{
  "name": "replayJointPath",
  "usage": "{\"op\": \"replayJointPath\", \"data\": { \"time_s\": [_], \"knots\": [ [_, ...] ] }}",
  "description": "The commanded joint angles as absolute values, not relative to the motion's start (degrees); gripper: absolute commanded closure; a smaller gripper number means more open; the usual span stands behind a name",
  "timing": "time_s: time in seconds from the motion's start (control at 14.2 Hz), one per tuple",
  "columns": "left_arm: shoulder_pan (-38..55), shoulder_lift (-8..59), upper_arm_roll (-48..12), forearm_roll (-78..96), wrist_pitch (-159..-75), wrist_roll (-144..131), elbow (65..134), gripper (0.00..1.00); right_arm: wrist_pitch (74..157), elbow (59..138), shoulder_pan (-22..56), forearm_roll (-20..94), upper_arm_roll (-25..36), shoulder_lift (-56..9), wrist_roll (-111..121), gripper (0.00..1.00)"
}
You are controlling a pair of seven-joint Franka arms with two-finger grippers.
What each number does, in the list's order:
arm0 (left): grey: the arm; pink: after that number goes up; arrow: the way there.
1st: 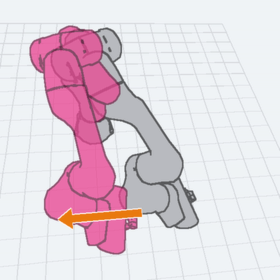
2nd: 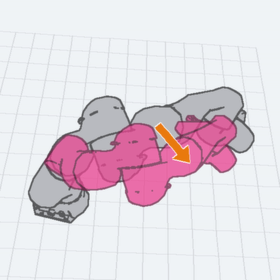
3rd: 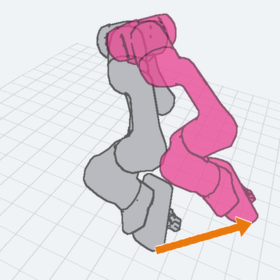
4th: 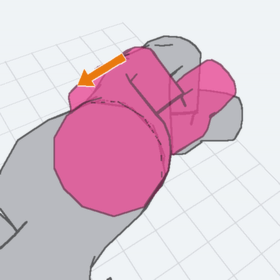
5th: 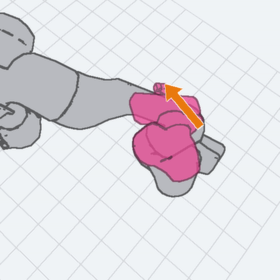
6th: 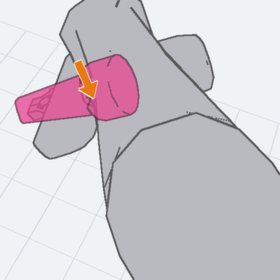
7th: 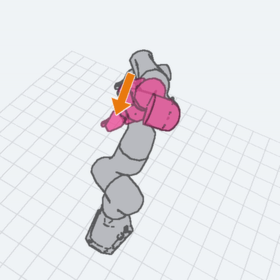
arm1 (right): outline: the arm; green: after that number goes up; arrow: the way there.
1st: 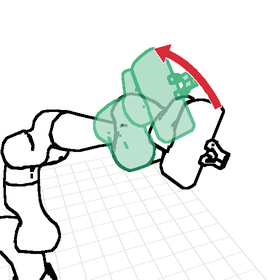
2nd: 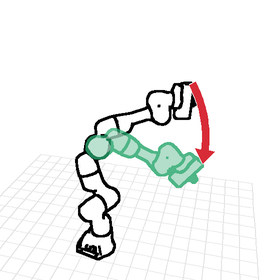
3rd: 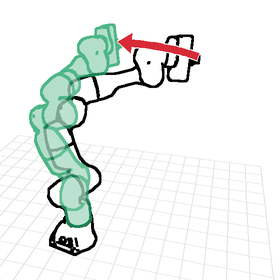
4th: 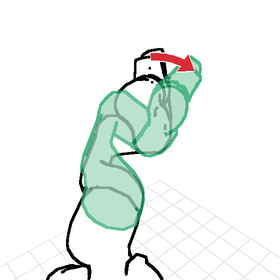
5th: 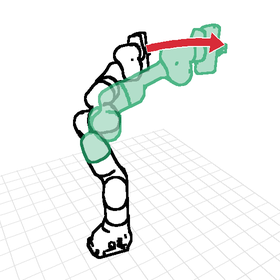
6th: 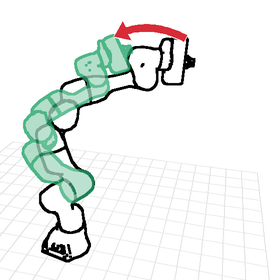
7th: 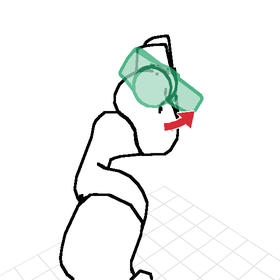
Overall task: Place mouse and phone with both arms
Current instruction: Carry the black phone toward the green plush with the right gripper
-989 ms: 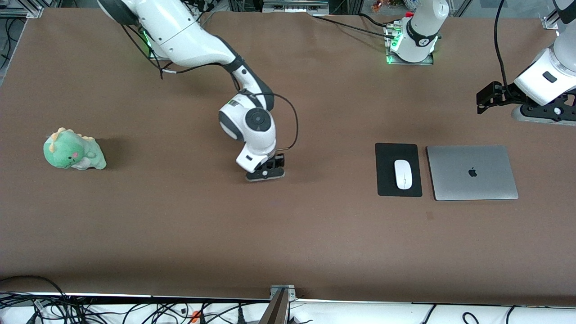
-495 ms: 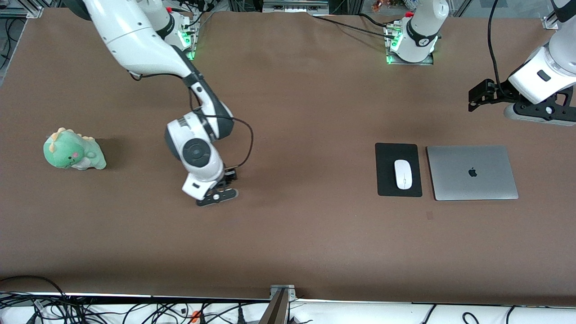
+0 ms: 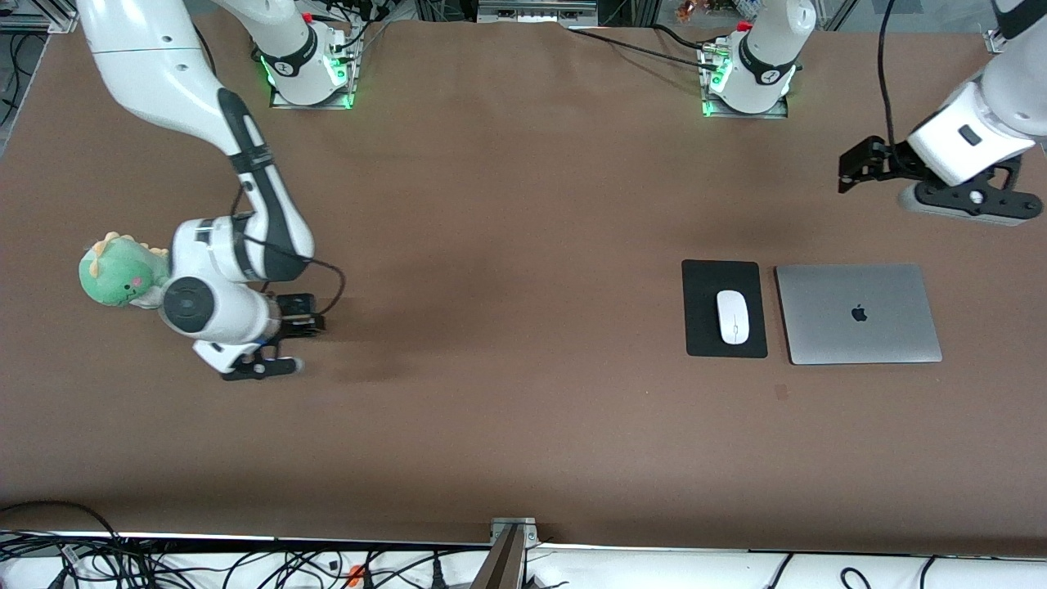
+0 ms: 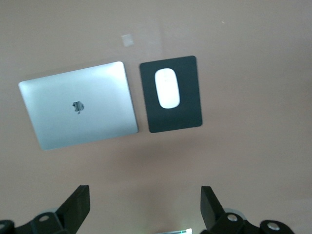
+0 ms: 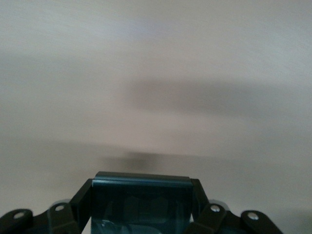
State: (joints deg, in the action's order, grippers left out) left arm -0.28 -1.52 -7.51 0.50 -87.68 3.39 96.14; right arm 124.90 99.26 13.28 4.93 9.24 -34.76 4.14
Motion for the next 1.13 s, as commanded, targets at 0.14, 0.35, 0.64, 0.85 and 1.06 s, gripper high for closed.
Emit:
{"op": "replayJointPath", "data": {
  "time_s": [0.14,0.35,0.64,0.85,1.06],
  "knots": [
    [1.23,3.52,-13.70,0.79,-86.76,3.17,93.34,0.00,135.87,111.52,11.96,13.70,16.25,-30.76,20.37,0.71],
    [-0.08,0.79,-13.10,1.14,-83.51,3.52,92.55,0.00,140.77,115.29,11.52,14.41,17.66,-30.76,21.09,0.71],
    [-3.96,-0.96,-12.66,0.88,-80.16,2.91,89.22,0.00,147.04,121.45,11.51,16.08,17.93,-29.53,21.09,0.70],
    [-7.80,-0.79,-11.16,1.49,-80.42,3.68,89.03,0.00,147.04,122.69,11.51,16.96,17.93,-28.83,21.09,0.62],
    [-8.26,-0.88,-12.30,0.70,-79.63,2.99,89.03,0.00,146.78,122.17,11.51,16.88,17.93,-28.83,21.01,0.00]
  ]
}}
